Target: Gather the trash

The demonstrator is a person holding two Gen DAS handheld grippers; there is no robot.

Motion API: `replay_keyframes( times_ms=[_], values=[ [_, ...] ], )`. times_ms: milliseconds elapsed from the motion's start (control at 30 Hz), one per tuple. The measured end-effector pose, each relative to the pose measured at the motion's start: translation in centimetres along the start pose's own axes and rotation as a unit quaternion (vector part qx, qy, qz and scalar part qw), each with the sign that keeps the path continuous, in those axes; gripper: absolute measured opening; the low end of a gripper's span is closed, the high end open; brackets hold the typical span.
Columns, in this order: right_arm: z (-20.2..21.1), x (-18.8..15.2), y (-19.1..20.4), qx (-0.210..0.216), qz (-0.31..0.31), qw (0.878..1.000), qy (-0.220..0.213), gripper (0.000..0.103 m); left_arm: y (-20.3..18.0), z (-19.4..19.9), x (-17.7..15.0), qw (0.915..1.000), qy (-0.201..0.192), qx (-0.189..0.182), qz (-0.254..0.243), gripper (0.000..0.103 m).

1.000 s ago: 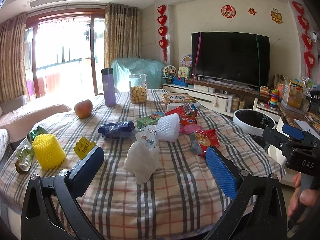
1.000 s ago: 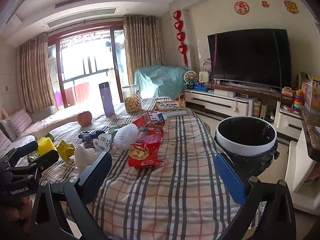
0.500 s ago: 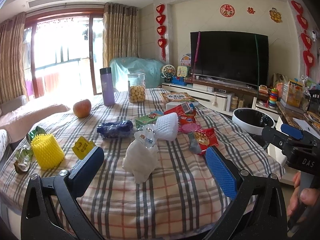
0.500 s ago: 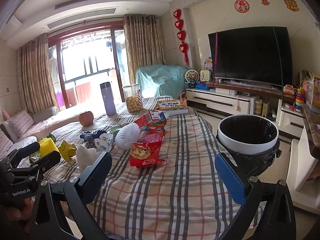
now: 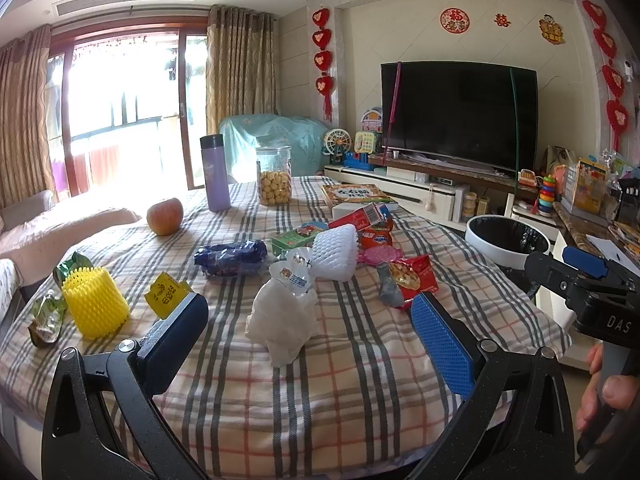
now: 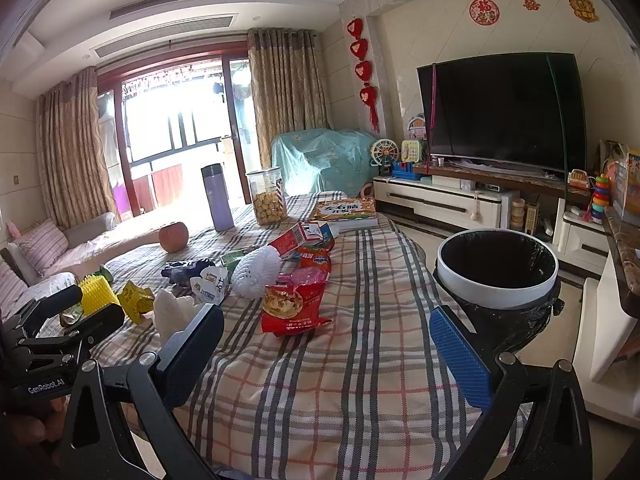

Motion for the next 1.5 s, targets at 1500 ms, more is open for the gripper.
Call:
replay_keyframes(
  times_ms=[1500],
  values=[
    [-12.8,-4.4,1.4,0.083,-0.016,0.981,0.174,0.103,4.0,-9.8,-5.0,0.9897,0.136,0.015,0.042,0.103]
  ],
)
Point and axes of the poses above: each gripper's, at about its wrist camera, not at the fingertips, and z roughly against the way its jaws point, y to its left, x to its top, the point moved 10 cm from there along -z, roughly the way its jaws point, and after that the axes turned 1 degree about y, right-handed, at the moved point
